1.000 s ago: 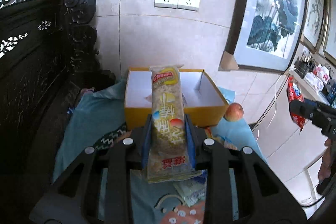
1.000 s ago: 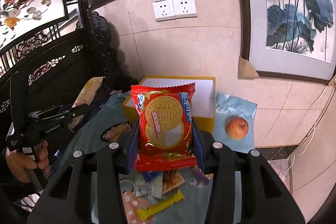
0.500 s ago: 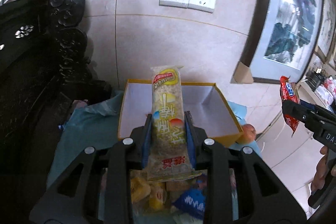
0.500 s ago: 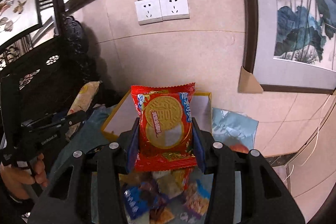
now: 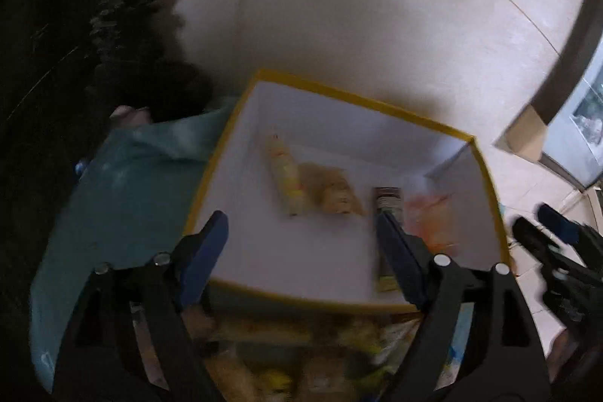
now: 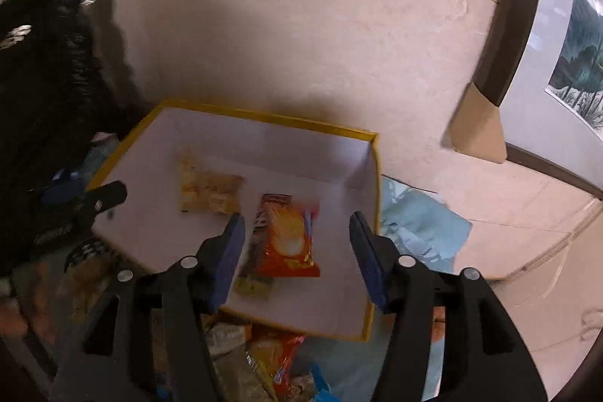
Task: Organize snacks
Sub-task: 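Carry both snacks over the yellow box and release them inside, then grasp the large bread bun bag with left tool while right tool grasps purple-blue candy bag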
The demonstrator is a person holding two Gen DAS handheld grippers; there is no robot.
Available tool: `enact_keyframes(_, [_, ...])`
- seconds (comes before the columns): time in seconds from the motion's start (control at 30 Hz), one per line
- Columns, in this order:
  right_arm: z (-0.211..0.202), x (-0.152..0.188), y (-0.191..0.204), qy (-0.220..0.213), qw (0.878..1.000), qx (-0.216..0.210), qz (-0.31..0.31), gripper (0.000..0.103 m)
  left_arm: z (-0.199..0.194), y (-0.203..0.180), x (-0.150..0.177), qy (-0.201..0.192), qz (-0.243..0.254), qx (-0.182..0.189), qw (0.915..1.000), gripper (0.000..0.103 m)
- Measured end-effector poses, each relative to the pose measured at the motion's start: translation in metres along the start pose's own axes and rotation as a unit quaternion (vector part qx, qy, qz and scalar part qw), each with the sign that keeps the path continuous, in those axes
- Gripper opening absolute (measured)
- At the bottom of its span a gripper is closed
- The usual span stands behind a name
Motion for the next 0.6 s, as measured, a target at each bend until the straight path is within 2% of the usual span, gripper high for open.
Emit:
enact_keyframes(0.07, [-0.016, 0.013, -0.004, -0.001, 1.0, -0.012, 0.017, 0.058, -0.006, 0.011, 0.008, -0.001, 0.006, -0.004, 1.0, 0.083])
enact_keyframes(0.17, [-0.037, 0.041, -0.018, 0.008, 0.999, -0.008, 0.032, 0.059, -0.019, 0.024, 0.03, 0.012, 0.007, 0.001, 0.9999, 0.085])
enact_keyframes(0.23, [-0.048, 0.066, -0.031, 0.024, 0.999, 0.006, 0.048, 0.063, -0.03, 0.031, 0.052, 0.024, 0.023, -0.003, 0.9995, 0.085])
enact_keyframes(0.37, [-0.075, 0.127, -0.046, 0.069, 0.992, 0.019, 0.107, 0.063, -0.052, 0.052, 0.1, 0.048, 0.039, -0.009, 0.998, 0.085])
enact_keyframes(0.47, [-0.099, 0.158, -0.037, 0.082, 0.99, 0.016, 0.113, 0.063, -0.077, 0.073, 0.121, 0.042, 0.029, -0.019, 0.9985, 0.085])
enact_keyframes(0.6, [-0.123, 0.182, -0.02, 0.088, 0.991, -0.001, 0.098, 0.064, -0.105, 0.096, 0.138, 0.038, 0.028, -0.024, 0.9986, 0.087])
Point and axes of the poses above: each gripper's, at about its wrist camera, not at the fingertips, and z roughly the way its jaws point, y to its left, x to its underside, the point moved 10 cm from there along z, roughly the way its jaws point, and after that the axes turned 15 degrees about -y, right-handed, at the moved point
